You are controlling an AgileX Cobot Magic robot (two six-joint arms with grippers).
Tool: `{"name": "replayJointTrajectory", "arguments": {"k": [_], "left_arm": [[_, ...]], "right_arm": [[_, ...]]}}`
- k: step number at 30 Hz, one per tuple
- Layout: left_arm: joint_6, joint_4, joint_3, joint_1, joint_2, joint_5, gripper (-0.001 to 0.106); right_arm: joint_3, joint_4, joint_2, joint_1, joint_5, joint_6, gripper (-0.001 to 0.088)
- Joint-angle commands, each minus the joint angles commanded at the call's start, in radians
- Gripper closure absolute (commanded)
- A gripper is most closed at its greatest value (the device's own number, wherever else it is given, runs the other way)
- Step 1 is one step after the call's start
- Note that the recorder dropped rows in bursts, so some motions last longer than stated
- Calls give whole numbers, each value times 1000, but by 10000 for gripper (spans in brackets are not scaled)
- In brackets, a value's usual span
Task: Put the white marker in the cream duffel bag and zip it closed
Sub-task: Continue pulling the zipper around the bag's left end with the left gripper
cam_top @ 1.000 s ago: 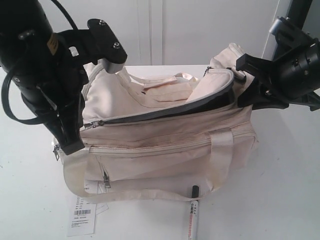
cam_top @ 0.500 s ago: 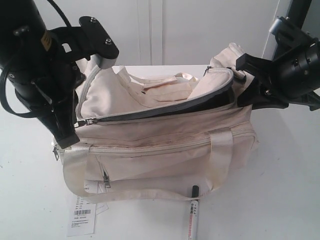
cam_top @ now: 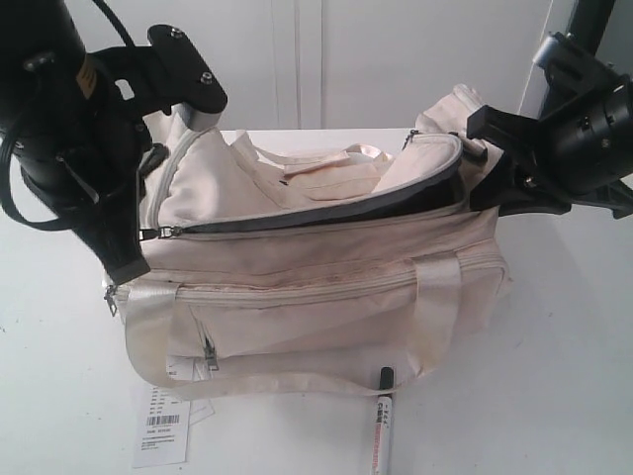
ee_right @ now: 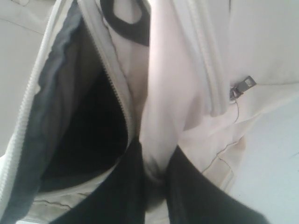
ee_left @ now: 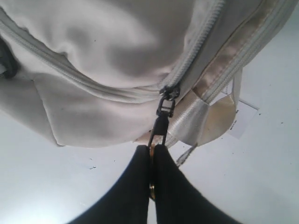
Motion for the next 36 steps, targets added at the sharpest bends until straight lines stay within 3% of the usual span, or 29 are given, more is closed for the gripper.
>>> {"name": "replayJointTrajectory", "arguments": {"k": [13,19,31,36], "left_arm": [[0,1,0,0,0,0,1053],[-11,108,0,0,0,0,1053],[-11,125,0,0,0,0,1053],[-19,186,0,0,0,0,1053]], "right_arm": [[0,-2,0,0,-2,-4,868],[0,-6,0,0,-2,-7,868],[0,-8,0,0,-2,-10,868],[0,-8,0,0,-2,-12,868]]}}
